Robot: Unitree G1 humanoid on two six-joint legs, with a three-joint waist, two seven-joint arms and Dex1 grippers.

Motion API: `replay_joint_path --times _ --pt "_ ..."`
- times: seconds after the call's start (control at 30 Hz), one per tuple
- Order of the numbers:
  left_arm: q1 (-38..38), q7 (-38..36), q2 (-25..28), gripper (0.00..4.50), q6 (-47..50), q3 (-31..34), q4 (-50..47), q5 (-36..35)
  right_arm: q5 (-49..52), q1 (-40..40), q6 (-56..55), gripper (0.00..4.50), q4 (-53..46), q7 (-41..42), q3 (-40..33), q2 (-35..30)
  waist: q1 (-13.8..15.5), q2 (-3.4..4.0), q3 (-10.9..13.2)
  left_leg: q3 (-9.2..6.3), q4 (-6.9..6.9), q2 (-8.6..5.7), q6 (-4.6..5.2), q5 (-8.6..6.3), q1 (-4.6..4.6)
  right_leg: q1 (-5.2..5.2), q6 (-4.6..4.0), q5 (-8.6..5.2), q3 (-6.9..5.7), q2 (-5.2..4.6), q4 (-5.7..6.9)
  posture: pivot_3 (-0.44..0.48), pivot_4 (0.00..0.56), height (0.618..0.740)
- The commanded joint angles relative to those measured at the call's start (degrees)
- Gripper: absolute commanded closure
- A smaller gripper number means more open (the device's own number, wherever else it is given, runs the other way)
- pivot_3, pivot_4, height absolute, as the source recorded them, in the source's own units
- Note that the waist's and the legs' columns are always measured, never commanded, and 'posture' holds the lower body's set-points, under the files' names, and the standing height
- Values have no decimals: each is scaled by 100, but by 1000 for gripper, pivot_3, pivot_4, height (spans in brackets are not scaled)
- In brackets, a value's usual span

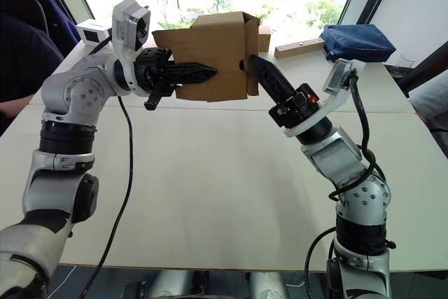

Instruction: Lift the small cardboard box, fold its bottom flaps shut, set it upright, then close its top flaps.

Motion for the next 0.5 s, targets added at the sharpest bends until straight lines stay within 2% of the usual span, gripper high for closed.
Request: replay_joint_path --times 0.03,0.17,0.5 --pt "-153 -10 -23 4500 -100 81 -94 -50 -88 -6 46 3473 -289 26 179 54 -1 0 0 0 0 0 0 0 0 0 0 0 0 0 0 0 150 740" --pt "-145 -5 -28 4500 -82 84 -131 -66 -228 -24 52 3473 -292 43 304 87 2 0 0 1 0 0 0 0 0 0 0 0 0 0 0 0 150 740" --pt "-217 94 -92 4500 -219 135 20 -7 175 54 151 3473 -503 81 519 279 1 0 0 0 0 0 0 0 0 0 0 0 0 0 0 0 150 740"
